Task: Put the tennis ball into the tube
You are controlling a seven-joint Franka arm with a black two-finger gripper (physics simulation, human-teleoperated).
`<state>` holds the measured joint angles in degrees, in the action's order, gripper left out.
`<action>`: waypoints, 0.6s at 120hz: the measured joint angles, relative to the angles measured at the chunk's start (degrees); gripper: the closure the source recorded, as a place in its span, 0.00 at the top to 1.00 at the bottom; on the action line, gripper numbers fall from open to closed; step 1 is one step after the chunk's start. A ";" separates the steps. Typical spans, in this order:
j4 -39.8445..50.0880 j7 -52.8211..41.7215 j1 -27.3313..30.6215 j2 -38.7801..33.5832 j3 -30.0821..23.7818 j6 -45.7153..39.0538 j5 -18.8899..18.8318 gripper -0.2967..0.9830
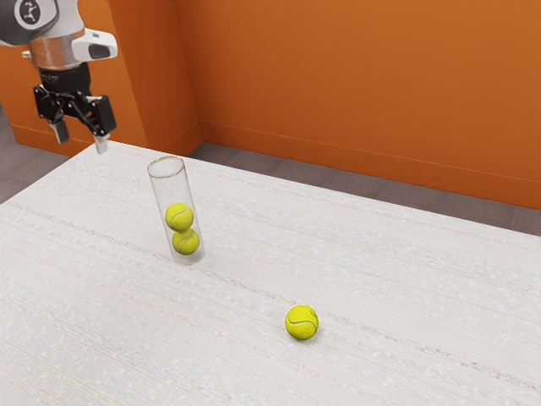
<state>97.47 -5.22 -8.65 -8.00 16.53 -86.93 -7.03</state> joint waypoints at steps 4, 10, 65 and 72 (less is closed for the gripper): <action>0.01 -0.27 -0.02 -0.03 0.00 0.05 -0.05 0.77; 0.00 -0.64 -0.07 -0.05 -0.05 0.12 -0.07 0.77; 5.11 -0.37 -15.92 10.99 0.34 -9.11 12.78 0.77; 5.29 0.13 -17.56 13.48 0.33 -11.45 14.49 0.77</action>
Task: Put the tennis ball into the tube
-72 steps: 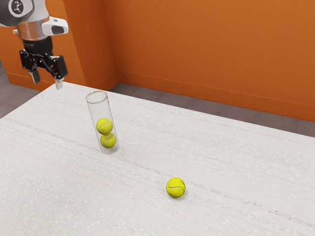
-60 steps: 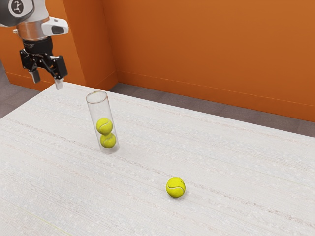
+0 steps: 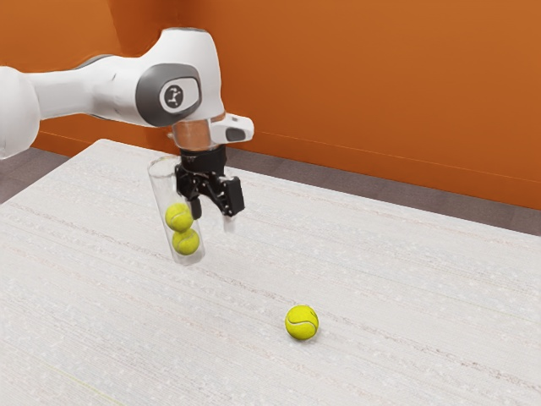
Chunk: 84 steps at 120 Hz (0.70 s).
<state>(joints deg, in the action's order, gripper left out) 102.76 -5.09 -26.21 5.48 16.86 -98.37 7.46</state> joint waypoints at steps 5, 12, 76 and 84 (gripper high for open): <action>0.49 0.36 -0.14 1.63 0.00 -1.55 1.26 0.77; 1.28 0.83 0.14 3.54 0.01 -3.49 2.54 0.77; 1.94 3.06 -7.05 18.57 -0.32 -17.94 8.28 0.77; 1.80 3.15 -7.61 19.60 -0.33 -19.33 9.01 0.77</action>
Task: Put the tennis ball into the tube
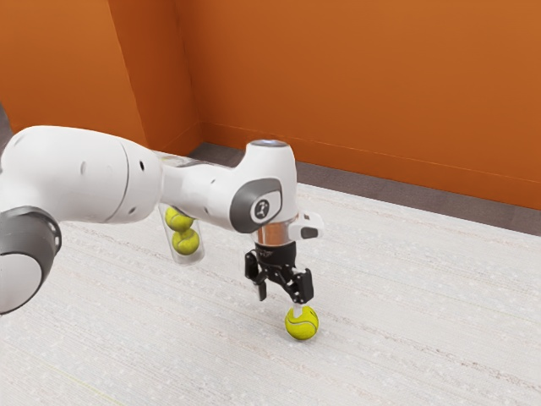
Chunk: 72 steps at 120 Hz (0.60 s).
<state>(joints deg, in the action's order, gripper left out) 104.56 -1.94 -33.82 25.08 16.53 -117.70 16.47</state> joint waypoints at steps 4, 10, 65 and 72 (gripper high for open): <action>-0.06 0.04 -0.32 0.59 0.00 -0.75 0.41 0.77; -0.11 0.10 -0.63 1.33 -0.01 -1.80 0.99 0.77; -0.36 0.48 -1.96 4.79 -0.44 -7.45 3.69 0.77; -0.32 0.51 -1.96 5.07 -0.45 -7.89 3.94 0.77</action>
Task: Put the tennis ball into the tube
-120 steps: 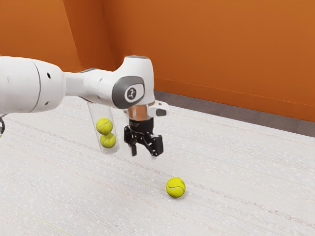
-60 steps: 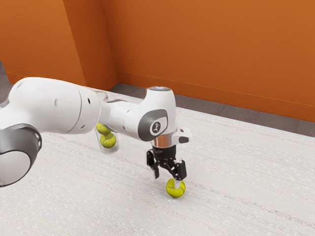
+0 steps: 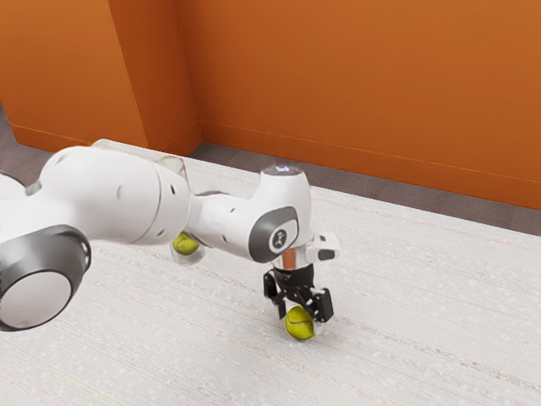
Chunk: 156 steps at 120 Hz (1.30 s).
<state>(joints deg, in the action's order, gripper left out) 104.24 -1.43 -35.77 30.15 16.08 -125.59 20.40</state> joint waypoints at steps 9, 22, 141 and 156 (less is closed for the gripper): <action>-0.01 0.03 -0.03 0.31 0.00 -0.46 0.19 0.77; 0.02 0.06 -0.18 0.30 0.00 -0.89 0.16 0.72; -6.12 -0.07 13.54 -25.86 1.42 19.41 -16.68 0.56; -9.89 -1.10 17.63 -25.30 1.49 23.97 -16.88 0.55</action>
<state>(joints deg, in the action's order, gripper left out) 94.35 -2.53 -18.15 4.85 17.58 -101.62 3.52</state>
